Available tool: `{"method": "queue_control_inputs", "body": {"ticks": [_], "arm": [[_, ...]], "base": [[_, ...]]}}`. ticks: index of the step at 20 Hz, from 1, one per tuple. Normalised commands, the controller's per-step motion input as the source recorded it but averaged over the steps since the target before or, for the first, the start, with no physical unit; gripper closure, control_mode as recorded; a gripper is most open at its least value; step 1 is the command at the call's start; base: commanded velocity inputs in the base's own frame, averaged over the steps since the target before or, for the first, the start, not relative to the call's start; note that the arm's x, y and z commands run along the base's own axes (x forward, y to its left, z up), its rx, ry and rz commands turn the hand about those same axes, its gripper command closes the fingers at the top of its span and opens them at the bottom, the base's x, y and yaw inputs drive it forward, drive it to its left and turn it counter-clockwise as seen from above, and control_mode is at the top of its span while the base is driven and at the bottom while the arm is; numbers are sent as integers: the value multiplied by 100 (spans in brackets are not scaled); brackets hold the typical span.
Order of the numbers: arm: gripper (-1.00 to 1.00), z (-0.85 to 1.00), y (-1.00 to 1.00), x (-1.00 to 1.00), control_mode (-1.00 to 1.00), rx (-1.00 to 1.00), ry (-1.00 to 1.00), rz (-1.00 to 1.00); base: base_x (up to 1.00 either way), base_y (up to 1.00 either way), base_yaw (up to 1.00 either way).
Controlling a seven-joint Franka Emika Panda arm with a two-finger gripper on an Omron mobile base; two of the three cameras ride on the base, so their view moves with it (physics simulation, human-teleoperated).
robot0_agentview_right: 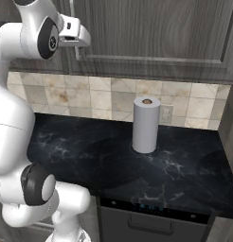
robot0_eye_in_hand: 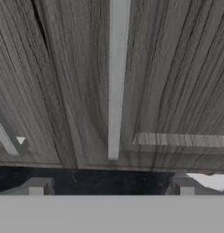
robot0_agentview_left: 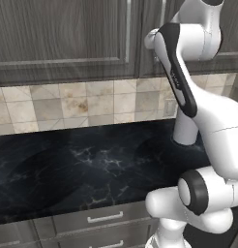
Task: Move the bowls from the cabinet to the plates on the dining table.
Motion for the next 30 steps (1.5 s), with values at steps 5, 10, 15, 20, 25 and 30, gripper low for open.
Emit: {"method": "queue_control_inputs", "body": {"ticks": [5,10,15,20,25,30], "arm": [[-100,0,0,23,-100,2,-9,0],[-100,0,1,19,-100,0,-14,0],[-100,-6,0,20,-100,0,-13,0],[-100,-9,0,33,-100,3,-5,0],[-100,0,0,55,-100,3,1,-2],[-100,0,1,61,-100,3,4,-3]], "base": [[0,0,0],[0,0,0],[0,0,0],[0,0,0],[0,0,0],[0,0,0]]}}
